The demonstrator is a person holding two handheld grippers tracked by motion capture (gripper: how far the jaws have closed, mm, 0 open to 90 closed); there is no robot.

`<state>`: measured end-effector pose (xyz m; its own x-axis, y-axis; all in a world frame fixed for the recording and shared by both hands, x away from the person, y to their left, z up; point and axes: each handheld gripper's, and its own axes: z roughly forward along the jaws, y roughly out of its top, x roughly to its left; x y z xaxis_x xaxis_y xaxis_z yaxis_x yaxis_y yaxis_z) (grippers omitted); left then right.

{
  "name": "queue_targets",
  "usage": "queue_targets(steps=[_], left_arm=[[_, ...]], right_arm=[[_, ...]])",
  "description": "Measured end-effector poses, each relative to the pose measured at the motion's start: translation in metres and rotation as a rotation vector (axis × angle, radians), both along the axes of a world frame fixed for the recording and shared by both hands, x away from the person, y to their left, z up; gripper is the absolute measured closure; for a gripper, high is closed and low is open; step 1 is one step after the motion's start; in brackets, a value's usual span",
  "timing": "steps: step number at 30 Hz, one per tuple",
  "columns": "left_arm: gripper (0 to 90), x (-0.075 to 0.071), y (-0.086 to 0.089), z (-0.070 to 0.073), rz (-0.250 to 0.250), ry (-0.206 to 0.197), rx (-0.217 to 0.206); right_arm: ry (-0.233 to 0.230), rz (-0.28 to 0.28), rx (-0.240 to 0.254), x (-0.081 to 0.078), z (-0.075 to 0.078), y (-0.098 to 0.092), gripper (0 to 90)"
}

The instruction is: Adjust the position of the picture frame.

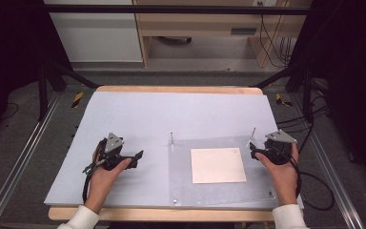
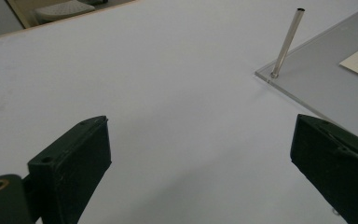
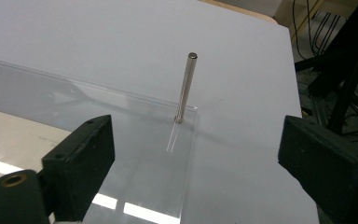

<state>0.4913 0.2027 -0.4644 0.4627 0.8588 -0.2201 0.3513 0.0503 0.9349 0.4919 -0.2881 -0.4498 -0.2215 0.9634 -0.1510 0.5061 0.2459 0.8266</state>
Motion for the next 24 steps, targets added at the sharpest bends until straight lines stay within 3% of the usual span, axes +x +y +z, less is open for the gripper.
queue_targets(steps=[2, 4, 6, 7, 9, 12, 13, 15, 19, 24], left_arm=[[5.7, 0.000, -0.003, 0.001, -0.017, 0.017, 0.004], [9.2, -0.001, -0.007, 0.004, -0.040, 0.031, -0.017], [11.5, 0.000, -0.010, 0.010, -0.057, 0.047, -0.006], [12.1, 0.001, -0.013, 0.012, -0.073, 0.052, -0.008], [21.5, 0.004, -0.020, 0.018, -0.097, 0.053, -0.032], [21.6, 0.010, -0.031, 0.021, -0.116, 0.046, 0.007], [24.6, 0.013, -0.036, 0.021, -0.125, 0.045, -0.003], [24.9, 0.018, -0.044, 0.021, -0.142, 0.048, 0.011], [24.9, 0.032, -0.058, 0.020, -0.138, 0.075, -0.009], [30.1, 0.043, -0.074, 0.013, -0.115, 0.055, 0.016]], right_arm=[[0.004, 0.007, -0.010, -0.001, 0.001, 0.000, 18.1], [0.003, 0.018, -0.016, -0.002, 0.002, 0.001, 24.2], [0.010, 0.030, -0.012, -0.002, 0.004, 0.002, 30.7], [0.022, 0.042, -0.012, -0.003, 0.005, 0.004, 33.7], [0.060, 0.089, -0.022, -0.002, 0.007, 0.005, 37.2], [0.074, 0.104, -0.056, 0.000, 0.007, 0.003, 40.9], [0.097, 0.116, -0.067, 0.003, 0.009, -0.002, 41.2], [0.096, 0.119, -0.061, 0.005, 0.011, -0.005, 41.8], [0.115, 0.110, -0.053, 0.017, 0.013, -0.014, 44.5], [0.144, 0.149, -0.038, 0.030, 0.010, -0.022, 46.9]])
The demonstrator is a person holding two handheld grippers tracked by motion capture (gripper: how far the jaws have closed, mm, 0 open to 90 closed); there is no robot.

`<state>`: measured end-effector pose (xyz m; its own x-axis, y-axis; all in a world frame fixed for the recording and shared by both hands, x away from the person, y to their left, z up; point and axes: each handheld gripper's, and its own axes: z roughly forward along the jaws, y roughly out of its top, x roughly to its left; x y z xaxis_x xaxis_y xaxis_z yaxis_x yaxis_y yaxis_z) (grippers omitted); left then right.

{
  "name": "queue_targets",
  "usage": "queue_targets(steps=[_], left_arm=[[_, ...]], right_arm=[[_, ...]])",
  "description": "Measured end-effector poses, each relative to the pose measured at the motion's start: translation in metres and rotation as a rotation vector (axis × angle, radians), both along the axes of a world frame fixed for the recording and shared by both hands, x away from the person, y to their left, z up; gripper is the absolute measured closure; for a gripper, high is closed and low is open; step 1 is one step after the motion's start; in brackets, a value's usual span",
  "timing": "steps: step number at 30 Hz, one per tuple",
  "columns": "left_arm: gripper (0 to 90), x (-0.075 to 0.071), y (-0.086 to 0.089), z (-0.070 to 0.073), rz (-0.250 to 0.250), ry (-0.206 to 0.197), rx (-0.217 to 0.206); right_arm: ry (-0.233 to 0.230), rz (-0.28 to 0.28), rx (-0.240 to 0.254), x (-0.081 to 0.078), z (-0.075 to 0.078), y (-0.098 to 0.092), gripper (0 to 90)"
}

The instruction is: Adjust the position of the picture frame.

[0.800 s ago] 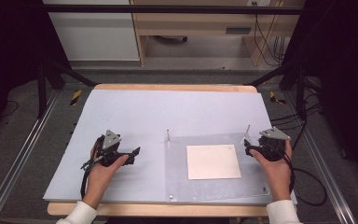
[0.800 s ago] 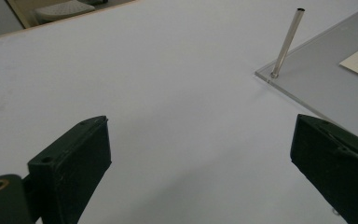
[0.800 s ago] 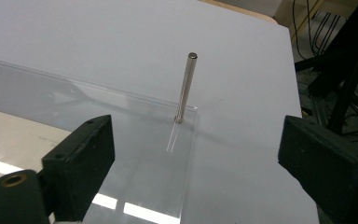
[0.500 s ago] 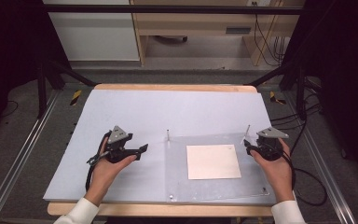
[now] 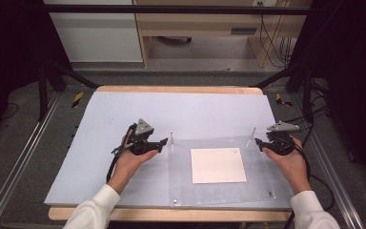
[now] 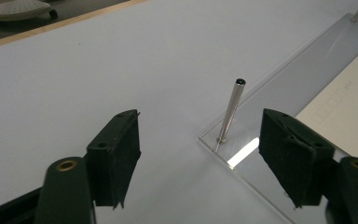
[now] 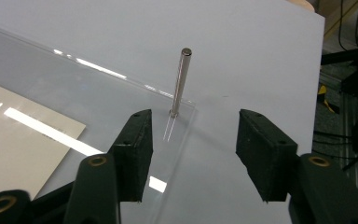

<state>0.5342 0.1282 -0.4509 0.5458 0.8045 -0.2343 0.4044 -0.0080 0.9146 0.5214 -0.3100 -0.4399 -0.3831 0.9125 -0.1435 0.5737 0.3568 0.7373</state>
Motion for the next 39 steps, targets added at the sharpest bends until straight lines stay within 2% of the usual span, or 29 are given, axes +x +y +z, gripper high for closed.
queue_targets(steps=[2, 5, 6, 7, 9, 10, 11, 12, 16, 19, 22, 23, 25, 28, 31, 33, 39], left_arm=[[32.5, 0.002, -0.006, -0.003, -0.004, -0.008, 0.003], [37.0, 0.006, -0.013, -0.007, -0.005, -0.011, 0.008], [39.6, 0.007, -0.015, -0.009, -0.010, -0.011, 0.017], [41.3, 0.007, -0.018, -0.011, -0.010, -0.011, 0.028], [42.7, 0.006, -0.025, -0.013, -0.002, -0.019, 0.029], [44.9, 0.005, -0.031, -0.014, 0.007, -0.022, -0.003], [45.2, 0.004, -0.032, -0.015, 0.013, -0.023, 0.008], [45.5, 0.004, -0.031, -0.015, 0.009, -0.014, 0.035], [46.3, 0.004, -0.033, -0.015, 0.009, 0.010, 0.027], [46.8, 0.002, -0.033, -0.016, 0.023, 0.028, 0.016], [46.3, 0.001, -0.030, -0.018, 0.030, 0.046, 0.037], [45.6, 0.000, -0.030, -0.018, 0.033, 0.043, 0.028], [45.2, 0.000, -0.031, -0.020, 0.026, 0.033, 0.037], [44.9, 0.000, -0.034, -0.023, 0.035, 0.029, 0.032], [45.6, 0.000, -0.038, -0.024, 0.041, 0.012, 0.027], [48.5, 0.000, -0.039, -0.024, 0.039, 0.002, 0.023], [60.8, 0.003, -0.045, -0.026, 0.015, 0.004, 0.028]], right_arm=[[-0.003, 0.000, -0.002, 0.003, -0.001, -0.001, 47.9], [-0.004, 0.008, 0.021, 0.011, -0.002, -0.004, 53.3], [0.020, 0.033, 0.055, 0.017, -0.005, -0.003, 55.3], [0.029, 0.045, 0.048, 0.020, -0.007, -0.002, 56.8], [0.033, 0.043, 0.048, 0.023, -0.009, 0.000, 59.3], [0.036, 0.055, 0.058, 0.027, -0.011, 0.003, 62.6], [0.042, 0.053, 0.052, 0.029, -0.012, 0.004, 65.3], [0.046, 0.054, 0.052, 0.032, -0.013, 0.005, 66.5], [0.062, 0.054, 0.061, 0.041, -0.017, 0.007, 69.7], [0.067, 0.057, 0.072, 0.043, -0.017, 0.009, 71.6], [0.078, 0.056, 0.072, 0.044, -0.019, 0.012, 74.6], [0.079, 0.058, 0.069, 0.045, -0.020, 0.013, 75.3], [0.081, 0.059, 0.047, 0.045, -0.022, 0.014, 76.8], [0.085, 0.052, 0.061, 0.046, -0.022, 0.014, 83.3], [0.084, 0.047, 0.059, 0.047, -0.023, 0.013, 84.3], [0.081, 0.052, 0.047, 0.047, -0.022, 0.014, 84.3], [0.079, 0.048, 0.062, 0.047, -0.023, 0.013, 84.7]])
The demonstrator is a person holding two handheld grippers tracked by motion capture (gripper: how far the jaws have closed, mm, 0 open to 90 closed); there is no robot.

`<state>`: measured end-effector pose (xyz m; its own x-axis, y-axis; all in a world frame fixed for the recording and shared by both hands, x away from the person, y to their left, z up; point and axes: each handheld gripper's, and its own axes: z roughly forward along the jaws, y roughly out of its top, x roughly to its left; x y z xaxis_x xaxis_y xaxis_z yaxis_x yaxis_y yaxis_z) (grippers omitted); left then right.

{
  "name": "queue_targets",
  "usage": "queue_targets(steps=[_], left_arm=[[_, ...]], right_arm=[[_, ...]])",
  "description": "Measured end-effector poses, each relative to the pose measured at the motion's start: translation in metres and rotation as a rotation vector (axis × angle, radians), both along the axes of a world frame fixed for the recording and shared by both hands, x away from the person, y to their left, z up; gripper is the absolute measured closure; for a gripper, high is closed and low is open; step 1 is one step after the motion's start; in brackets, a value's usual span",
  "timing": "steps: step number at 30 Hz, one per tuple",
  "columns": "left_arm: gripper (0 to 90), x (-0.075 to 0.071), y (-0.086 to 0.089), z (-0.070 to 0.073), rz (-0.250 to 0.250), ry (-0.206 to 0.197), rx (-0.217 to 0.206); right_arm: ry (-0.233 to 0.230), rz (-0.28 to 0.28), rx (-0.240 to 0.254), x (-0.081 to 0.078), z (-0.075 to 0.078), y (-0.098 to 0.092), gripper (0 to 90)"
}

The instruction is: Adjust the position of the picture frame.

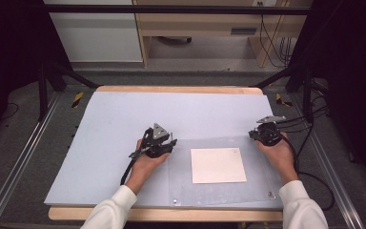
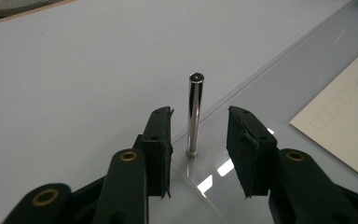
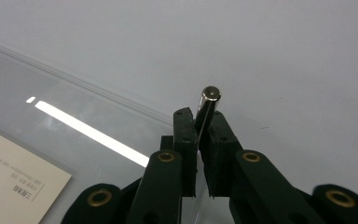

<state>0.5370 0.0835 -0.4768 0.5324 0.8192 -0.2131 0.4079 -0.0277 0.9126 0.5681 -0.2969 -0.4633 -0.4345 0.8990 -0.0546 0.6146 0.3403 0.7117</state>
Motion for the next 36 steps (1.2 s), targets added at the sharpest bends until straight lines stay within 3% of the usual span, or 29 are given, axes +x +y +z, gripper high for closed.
queue_targets(steps=[1, 3, 11, 24, 27, 29, 33, 36], left_arm=[[64.1, 0.001, -0.001, 0.000, -0.004, 0.001, 0.001], [67.3, 0.002, -0.002, -0.002, -0.002, 0.007, 0.046], [82.7, 0.008, 0.000, -0.005, -0.003, 0.028, 0.065], [82.9, 0.010, 0.001, -0.008, -0.006, 0.042, 0.071], [82.5, 0.011, -0.005, -0.011, 0.016, 0.038, 0.013], [83.6, 0.011, -0.004, -0.011, 0.015, 0.041, 0.036], [84.4, 0.012, -0.004, -0.010, 0.020, 0.047, 0.041], [84.4, 0.013, -0.004, -0.010, 0.028, 0.061, 0.019]], right_arm=[[0.001, 0.000, 0.000, 0.000, 0.000, 0.000, 84.8], [0.005, -0.001, 0.006, 0.000, 0.000, 0.000, 84.9], [-0.001, 0.007, 0.004, 0.000, 0.000, -0.001, 84.7], [0.011, 0.013, -0.006, 0.001, -0.004, -0.001, 83.2], [0.013, 0.012, -0.012, 0.002, -0.005, 0.000, 84.1], [0.013, 0.012, 0.003, 0.002, -0.005, -0.001, 85.0], [0.018, 0.020, 0.004, 0.003, -0.005, -0.002, 85.3], [0.021, 0.009, 0.015, 0.003, -0.005, -0.002, 85.4]])
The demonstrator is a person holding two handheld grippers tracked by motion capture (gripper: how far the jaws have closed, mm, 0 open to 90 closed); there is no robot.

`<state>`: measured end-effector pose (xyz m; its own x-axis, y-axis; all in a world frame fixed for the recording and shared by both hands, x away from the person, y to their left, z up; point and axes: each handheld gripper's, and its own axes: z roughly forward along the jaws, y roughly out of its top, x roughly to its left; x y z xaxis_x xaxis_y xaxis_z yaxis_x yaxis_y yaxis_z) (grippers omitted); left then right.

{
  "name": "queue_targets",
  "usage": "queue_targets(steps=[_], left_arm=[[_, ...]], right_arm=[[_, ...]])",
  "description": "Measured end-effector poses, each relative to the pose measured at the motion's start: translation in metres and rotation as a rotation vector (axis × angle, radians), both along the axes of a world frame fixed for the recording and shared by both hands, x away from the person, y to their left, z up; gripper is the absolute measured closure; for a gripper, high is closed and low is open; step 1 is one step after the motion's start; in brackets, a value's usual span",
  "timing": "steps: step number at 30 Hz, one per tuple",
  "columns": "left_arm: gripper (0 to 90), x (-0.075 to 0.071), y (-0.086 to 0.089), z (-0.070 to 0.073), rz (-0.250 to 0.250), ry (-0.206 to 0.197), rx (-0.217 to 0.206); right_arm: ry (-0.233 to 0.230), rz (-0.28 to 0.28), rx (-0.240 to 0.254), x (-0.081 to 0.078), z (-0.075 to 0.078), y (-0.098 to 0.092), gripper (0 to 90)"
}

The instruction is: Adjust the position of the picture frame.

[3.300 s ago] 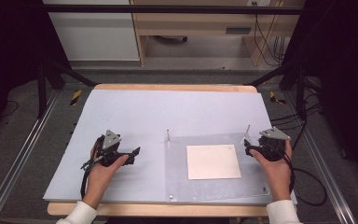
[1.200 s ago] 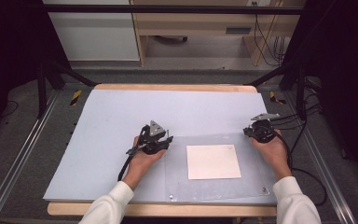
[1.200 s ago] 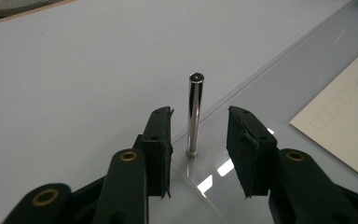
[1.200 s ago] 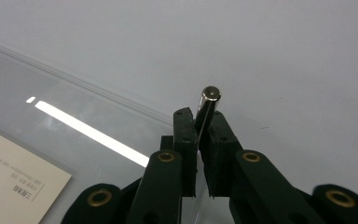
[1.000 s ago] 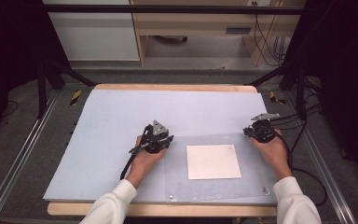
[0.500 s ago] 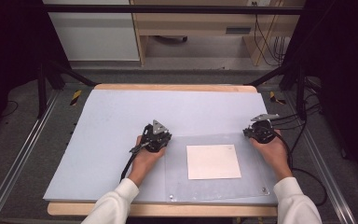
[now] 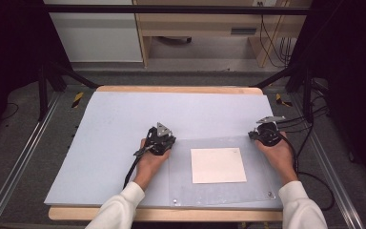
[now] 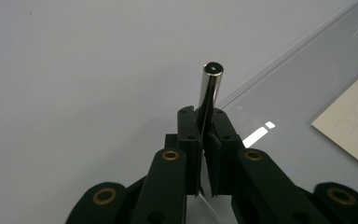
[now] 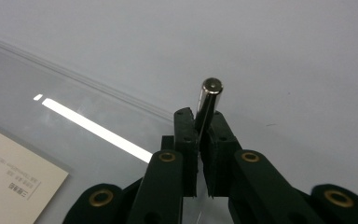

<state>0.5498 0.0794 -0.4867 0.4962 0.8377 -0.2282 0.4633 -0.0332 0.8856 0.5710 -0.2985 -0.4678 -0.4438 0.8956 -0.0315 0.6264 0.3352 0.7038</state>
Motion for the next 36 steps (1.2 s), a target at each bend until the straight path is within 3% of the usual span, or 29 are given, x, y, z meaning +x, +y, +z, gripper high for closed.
queue_targets(steps=[3, 9, 15, 23, 30, 36], left_arm=[[84.1, 0.002, 0.005, 0.002, -0.021, 0.033, 0.018], [83.6, 0.004, 0.008, 0.013, -0.048, 0.055, 0.005], [82.4, 0.005, 0.020, 0.027, -0.039, 0.073, -0.042], [82.5, 0.002, 0.048, 0.050, -0.032, 0.052, -0.026], [82.7, 0.007, 0.078, 0.068, -0.032, 0.033, -0.023], [82.7, 0.012, 0.101, 0.071, -0.060, 0.035, -0.001]], right_arm=[[0.007, -0.003, 0.002, 0.001, 0.002, 0.000, 85.5], [0.028, -0.001, -0.020, 0.001, 0.013, 0.002, 85.5], [0.039, 0.020, -0.042, 0.000, 0.031, 0.012, 85.5], [0.038, 0.040, -0.067, 0.002, 0.063, 0.045, 85.4], [0.041, 0.035, -0.074, 0.000, 0.076, 0.074, 85.4], [0.051, 0.035, -0.087, -0.004, 0.081, 0.099, 85.4]])
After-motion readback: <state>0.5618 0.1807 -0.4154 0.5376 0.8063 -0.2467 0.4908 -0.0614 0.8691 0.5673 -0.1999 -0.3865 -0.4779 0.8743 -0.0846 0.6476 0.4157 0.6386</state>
